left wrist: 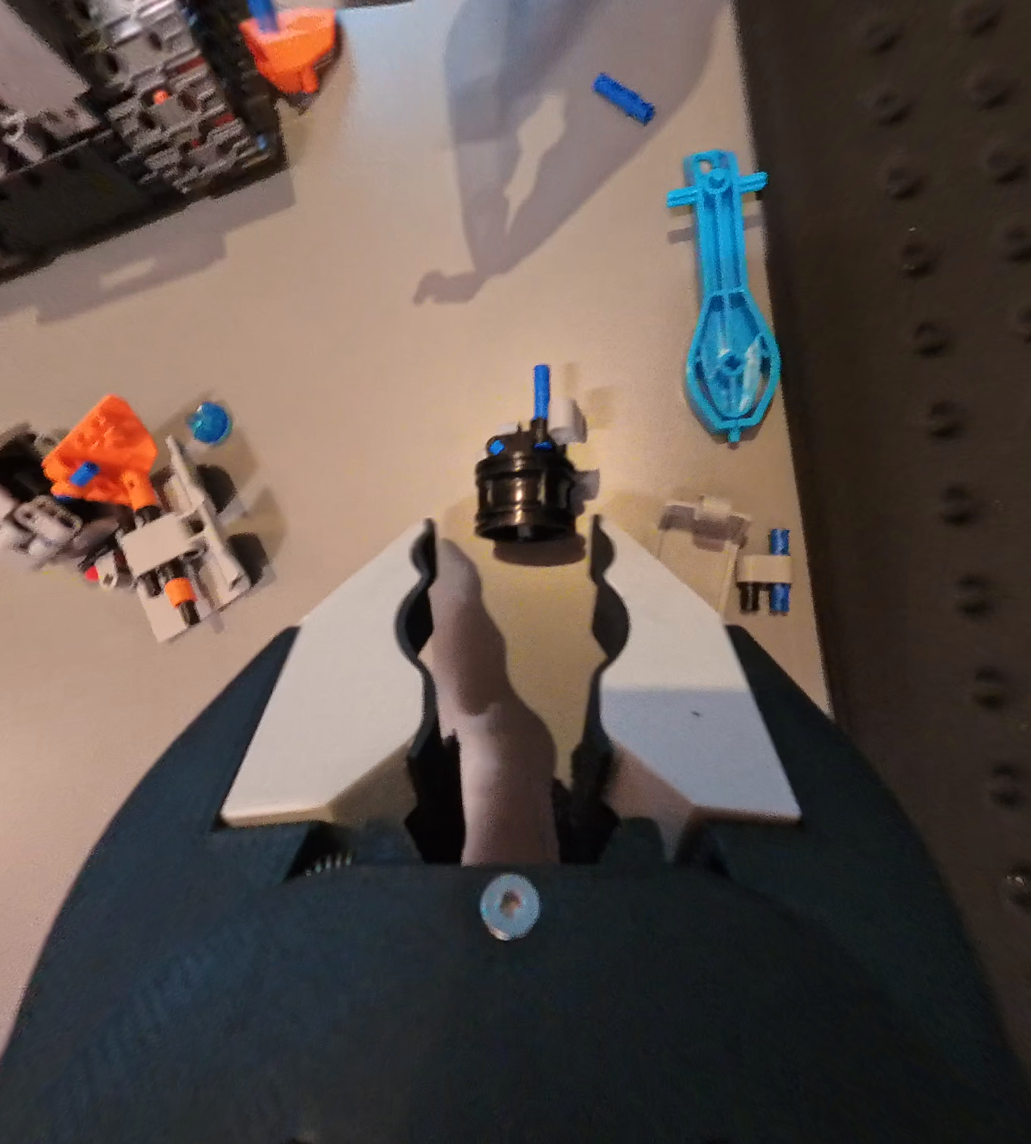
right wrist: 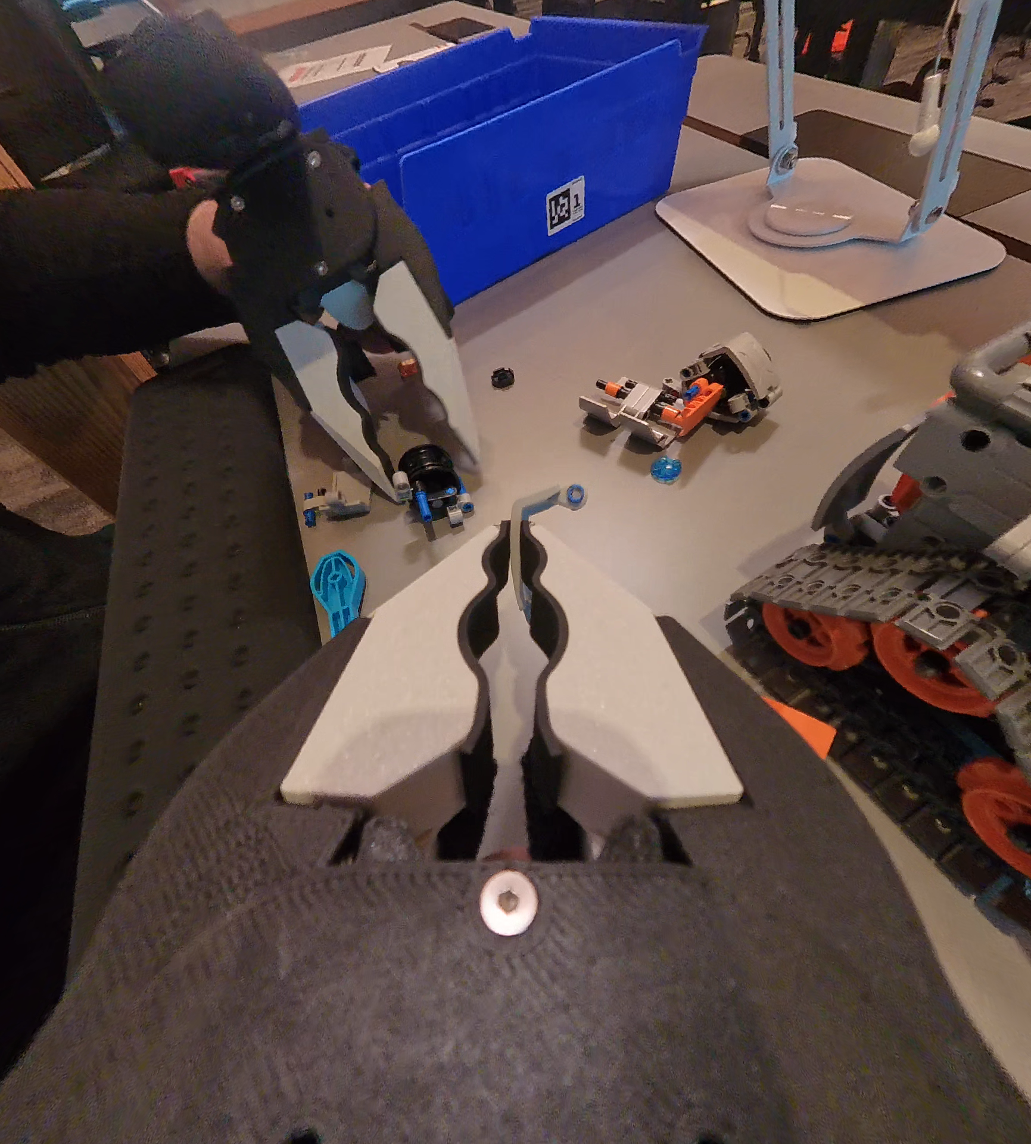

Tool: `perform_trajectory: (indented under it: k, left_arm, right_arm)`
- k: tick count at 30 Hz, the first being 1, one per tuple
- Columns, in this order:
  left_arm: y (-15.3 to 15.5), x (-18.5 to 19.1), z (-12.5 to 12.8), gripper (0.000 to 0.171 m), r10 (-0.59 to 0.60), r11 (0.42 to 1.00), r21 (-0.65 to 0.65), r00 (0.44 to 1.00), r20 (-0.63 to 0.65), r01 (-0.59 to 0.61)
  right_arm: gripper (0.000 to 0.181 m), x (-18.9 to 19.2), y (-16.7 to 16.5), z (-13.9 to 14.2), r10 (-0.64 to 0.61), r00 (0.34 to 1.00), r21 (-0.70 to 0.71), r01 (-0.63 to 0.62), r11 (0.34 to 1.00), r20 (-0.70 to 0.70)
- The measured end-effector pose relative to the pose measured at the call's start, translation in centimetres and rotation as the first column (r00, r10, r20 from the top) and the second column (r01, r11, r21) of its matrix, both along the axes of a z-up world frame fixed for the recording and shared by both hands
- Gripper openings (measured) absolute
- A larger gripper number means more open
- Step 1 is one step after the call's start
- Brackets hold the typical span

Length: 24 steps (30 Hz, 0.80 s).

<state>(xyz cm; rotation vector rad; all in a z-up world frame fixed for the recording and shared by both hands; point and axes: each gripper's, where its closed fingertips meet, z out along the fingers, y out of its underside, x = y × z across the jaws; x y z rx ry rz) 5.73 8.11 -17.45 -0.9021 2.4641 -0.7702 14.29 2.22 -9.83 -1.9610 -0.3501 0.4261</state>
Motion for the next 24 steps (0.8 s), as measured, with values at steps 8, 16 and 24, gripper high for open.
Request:
perform_trajectory:
  k: [8, 16, 24]
  left_arm:
    - [-1.7, 0.3, 3.5, 0.049, -0.049, 0.992, 0.125, 0.992, 0.119, 0.034]
    - [-0.5, 1.7, 0.2, 0.029, 0.040, 0.931, 0.362, 0.999, -0.009, -0.034]
    - [-2.2, 3.1, 3.6, 0.029, 0.145, 0.984, -0.119, 0.984, 0.101, -0.133]
  right_arm:
    - [0.000, -0.1, 0.0, 0.0, 0.004, 1.000, 0.002, -0.004, 1.000, 0.024]
    - [0.000, 0.2, -0.1, 0.3, -0.014, 0.999, 0.018, 0.013, 1.000, 0.052]
    - [0.000, -0.3, -0.3, 0.3, 0.001, 0.998, 0.022, -0.002, 1.000, 0.069]
